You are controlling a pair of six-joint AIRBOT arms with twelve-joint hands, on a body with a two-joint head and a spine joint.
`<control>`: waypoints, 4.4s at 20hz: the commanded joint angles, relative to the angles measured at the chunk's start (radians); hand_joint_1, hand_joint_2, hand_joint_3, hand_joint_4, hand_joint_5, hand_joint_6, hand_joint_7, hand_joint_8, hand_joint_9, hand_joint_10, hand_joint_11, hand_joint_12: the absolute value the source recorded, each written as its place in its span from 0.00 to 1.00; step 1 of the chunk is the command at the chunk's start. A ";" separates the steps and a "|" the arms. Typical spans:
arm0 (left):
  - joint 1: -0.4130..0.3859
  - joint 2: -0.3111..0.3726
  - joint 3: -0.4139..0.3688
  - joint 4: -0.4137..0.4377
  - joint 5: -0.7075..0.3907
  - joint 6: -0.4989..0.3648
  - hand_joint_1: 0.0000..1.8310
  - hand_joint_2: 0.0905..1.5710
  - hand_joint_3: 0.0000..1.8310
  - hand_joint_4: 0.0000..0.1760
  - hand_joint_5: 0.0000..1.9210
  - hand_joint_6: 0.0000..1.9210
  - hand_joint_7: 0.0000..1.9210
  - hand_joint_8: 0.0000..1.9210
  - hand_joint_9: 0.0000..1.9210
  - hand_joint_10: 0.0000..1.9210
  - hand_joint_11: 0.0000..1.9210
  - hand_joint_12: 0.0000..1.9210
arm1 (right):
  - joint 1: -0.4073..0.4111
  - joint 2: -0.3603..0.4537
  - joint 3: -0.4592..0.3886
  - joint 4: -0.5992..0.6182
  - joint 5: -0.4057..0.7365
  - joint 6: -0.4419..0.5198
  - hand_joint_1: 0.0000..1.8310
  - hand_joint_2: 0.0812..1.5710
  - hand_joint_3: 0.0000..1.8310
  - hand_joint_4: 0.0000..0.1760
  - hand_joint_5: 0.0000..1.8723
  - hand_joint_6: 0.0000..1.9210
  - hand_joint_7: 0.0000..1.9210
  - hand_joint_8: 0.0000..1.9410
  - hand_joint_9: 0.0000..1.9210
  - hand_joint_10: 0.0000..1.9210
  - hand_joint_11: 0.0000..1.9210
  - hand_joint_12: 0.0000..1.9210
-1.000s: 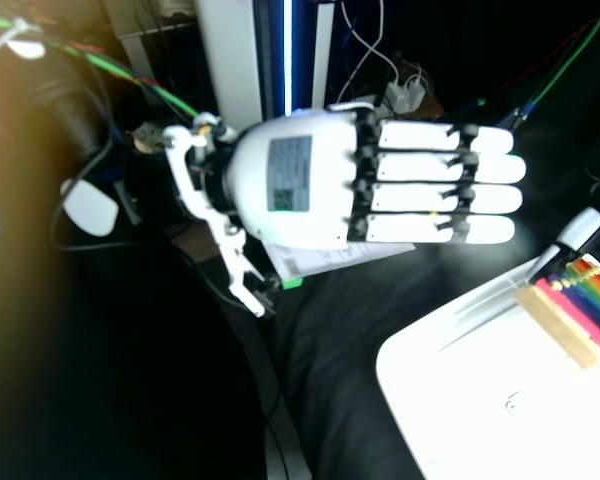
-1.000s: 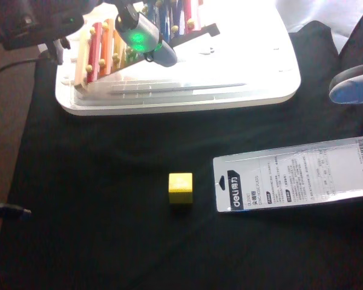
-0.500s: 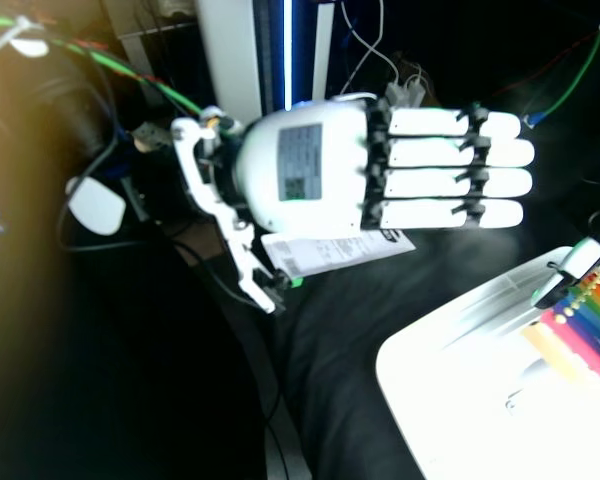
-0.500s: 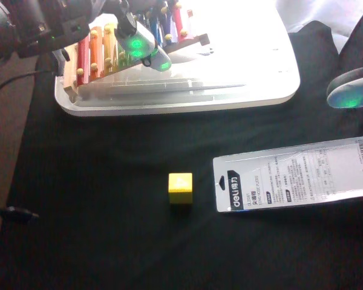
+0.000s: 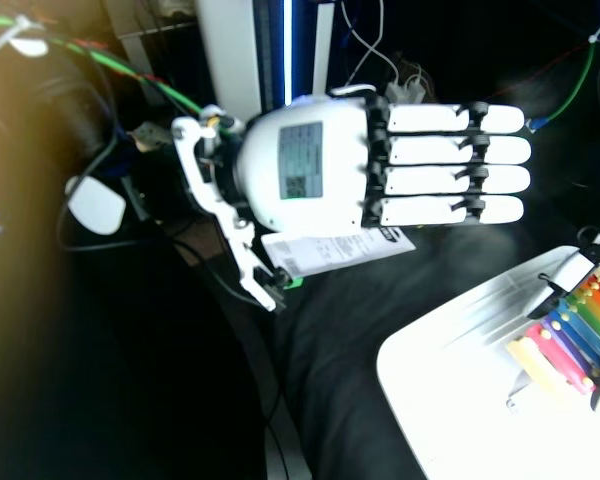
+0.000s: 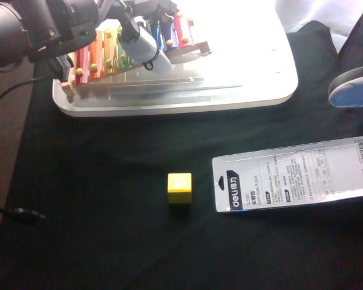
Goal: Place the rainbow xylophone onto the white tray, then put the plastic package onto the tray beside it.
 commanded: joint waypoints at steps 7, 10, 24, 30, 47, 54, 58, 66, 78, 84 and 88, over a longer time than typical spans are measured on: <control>0.009 -0.041 0.040 -0.015 0.013 -0.004 0.58 0.52 0.00 0.00 0.27 0.00 0.27 0.00 0.26 0.00 0.13 0.17 | 0.020 -0.001 0.001 0.053 0.106 0.016 0.35 0.48 0.00 0.00 0.11 0.01 0.10 0.00 0.09 0.00 0.07 0.07; 0.010 -0.048 0.044 -0.015 0.024 -0.004 0.59 0.50 0.00 0.00 0.26 0.00 0.24 0.00 0.22 0.00 0.12 0.15 | 0.021 -0.002 0.000 0.053 0.106 0.016 0.37 0.49 0.00 0.00 0.10 0.00 0.11 0.00 0.08 0.00 0.06 0.07; -0.028 0.124 -0.166 -0.164 -0.256 -0.008 0.42 0.39 0.01 1.00 0.00 0.00 0.00 0.00 0.00 0.00 0.00 0.00 | 0.023 0.043 -0.013 0.033 0.078 0.043 0.36 0.46 0.00 0.00 0.05 0.00 0.06 0.00 0.04 0.00 0.04 0.06; -0.044 0.332 -0.392 -0.177 -0.288 0.079 0.36 0.36 0.00 1.00 0.00 0.00 0.00 0.00 0.00 0.00 0.00 0.00 | 0.103 0.088 -0.030 -0.094 -0.099 0.074 0.28 0.46 0.00 0.00 0.08 0.01 0.04 0.00 0.03 0.00 0.08 0.07; 0.129 0.788 -0.823 -0.607 -0.446 0.606 0.37 0.36 0.00 0.69 0.00 0.00 0.00 0.00 0.00 0.00 0.00 0.00 | 0.213 0.164 -0.071 -0.547 -0.372 0.305 0.30 0.38 0.00 0.00 0.00 0.00 0.00 0.00 0.00 0.00 0.00 0.00; 0.189 0.866 -0.888 -0.689 -0.530 0.670 0.44 0.36 0.00 0.19 0.00 0.00 0.00 0.00 0.00 0.00 0.00 0.00 | 0.212 0.181 -0.088 -0.672 -0.416 0.372 0.34 0.35 0.00 0.00 0.00 0.00 0.00 0.00 0.00 0.00 0.02 0.01; 0.241 0.889 -0.912 -0.725 -0.574 0.680 0.43 0.37 0.00 0.00 0.00 0.00 0.00 0.00 0.00 0.00 0.00 0.00 | 0.209 0.181 -0.095 -0.729 -0.443 0.403 0.35 0.38 0.01 0.00 0.00 0.00 0.00 0.00 0.00 0.00 0.00 0.00; 0.261 0.881 -0.914 -0.739 -0.585 0.681 0.41 0.35 0.00 0.00 0.00 0.00 0.00 0.00 0.00 0.00 0.00 0.00 | 0.187 0.174 -0.092 -0.863 -0.512 0.491 0.30 0.37 0.00 0.00 0.00 0.00 0.00 0.00 0.00 0.00 0.03 0.01; 0.296 0.860 -0.914 -0.756 -0.587 0.685 0.43 0.35 0.00 0.24 0.00 0.00 0.00 0.00 0.00 0.00 0.00 0.00 | 0.109 0.175 -0.094 -0.862 -0.555 0.491 0.24 0.33 0.00 0.00 0.00 0.00 0.00 0.00 0.00 0.00 0.03 0.01; 0.318 0.859 -0.914 -0.770 -0.590 0.685 0.42 0.36 0.00 0.23 0.00 0.00 0.00 0.00 0.00 0.00 0.00 0.00 | 0.100 0.164 -0.088 -0.862 -0.574 0.491 0.27 0.33 0.00 0.00 0.02 0.00 0.01 0.00 0.02 0.01 0.09 0.04; 0.368 0.857 -0.915 -0.811 -0.631 0.685 0.45 0.35 0.00 0.09 0.00 0.00 0.00 0.00 0.00 0.00 0.00 0.00 | 0.099 0.143 -0.075 -0.869 -0.590 0.491 0.29 0.34 0.00 0.00 0.02 0.00 0.00 0.00 0.01 0.00 0.07 0.03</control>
